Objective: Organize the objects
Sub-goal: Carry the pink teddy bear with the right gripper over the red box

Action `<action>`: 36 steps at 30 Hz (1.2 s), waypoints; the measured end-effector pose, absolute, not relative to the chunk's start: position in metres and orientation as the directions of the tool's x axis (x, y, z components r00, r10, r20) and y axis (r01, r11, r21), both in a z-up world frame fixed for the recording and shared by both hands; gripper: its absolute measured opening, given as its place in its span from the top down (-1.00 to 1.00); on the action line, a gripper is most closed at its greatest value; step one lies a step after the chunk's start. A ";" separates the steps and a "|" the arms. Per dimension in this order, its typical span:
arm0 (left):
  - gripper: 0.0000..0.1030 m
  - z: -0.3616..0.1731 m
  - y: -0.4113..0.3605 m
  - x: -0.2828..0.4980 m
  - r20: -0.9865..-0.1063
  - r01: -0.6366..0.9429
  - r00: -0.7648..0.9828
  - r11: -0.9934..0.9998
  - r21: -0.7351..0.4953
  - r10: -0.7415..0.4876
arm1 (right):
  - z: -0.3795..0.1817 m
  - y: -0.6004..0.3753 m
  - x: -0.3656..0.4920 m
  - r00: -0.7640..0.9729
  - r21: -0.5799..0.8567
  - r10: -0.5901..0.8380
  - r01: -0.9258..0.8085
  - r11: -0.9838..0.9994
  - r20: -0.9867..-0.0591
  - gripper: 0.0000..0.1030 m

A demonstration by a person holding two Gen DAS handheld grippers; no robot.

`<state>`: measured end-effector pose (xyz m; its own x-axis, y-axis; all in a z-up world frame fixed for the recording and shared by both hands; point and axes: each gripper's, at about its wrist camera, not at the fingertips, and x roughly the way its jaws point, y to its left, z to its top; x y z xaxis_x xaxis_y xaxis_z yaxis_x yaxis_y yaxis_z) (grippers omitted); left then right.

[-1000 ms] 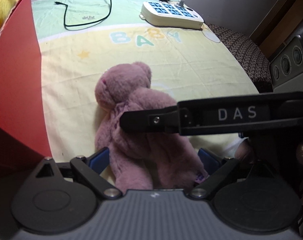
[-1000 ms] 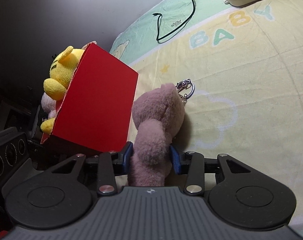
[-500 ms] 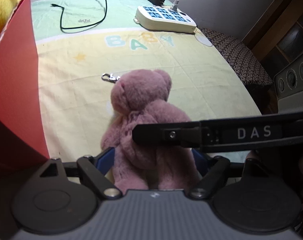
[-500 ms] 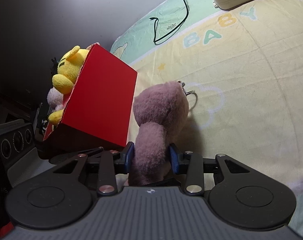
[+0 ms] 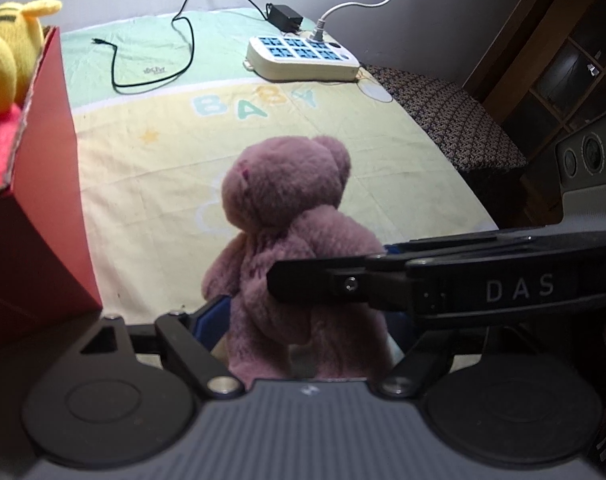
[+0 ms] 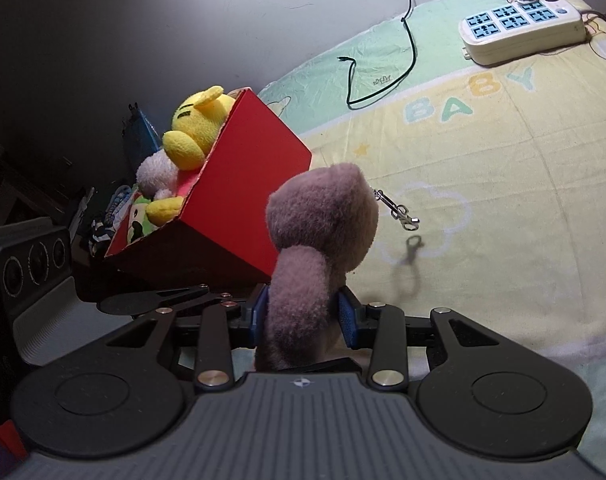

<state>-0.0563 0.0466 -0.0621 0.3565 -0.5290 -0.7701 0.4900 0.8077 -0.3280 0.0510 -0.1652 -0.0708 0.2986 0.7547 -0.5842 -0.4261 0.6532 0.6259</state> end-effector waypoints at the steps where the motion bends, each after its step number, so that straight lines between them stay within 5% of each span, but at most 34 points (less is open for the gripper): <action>1: -0.55 -0.059 0.050 -0.058 -0.766 0.489 0.364 0.809 -0.327 -0.530 | -0.067 -0.163 0.048 0.299 0.623 0.758 -0.437 0.648 -0.579 0.24; 36: -0.55 0.028 0.249 -0.085 -0.576 0.493 0.580 0.811 -0.314 -0.576 | 0.023 0.011 -0.017 0.410 0.524 0.809 -0.618 0.586 -0.421 0.23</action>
<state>-0.0847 0.2494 0.0282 0.5799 -0.5759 -0.5762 0.4934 0.8111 -0.3141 -0.0165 0.0108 0.0234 0.4099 0.8093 -0.4208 -0.6183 0.5857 0.5240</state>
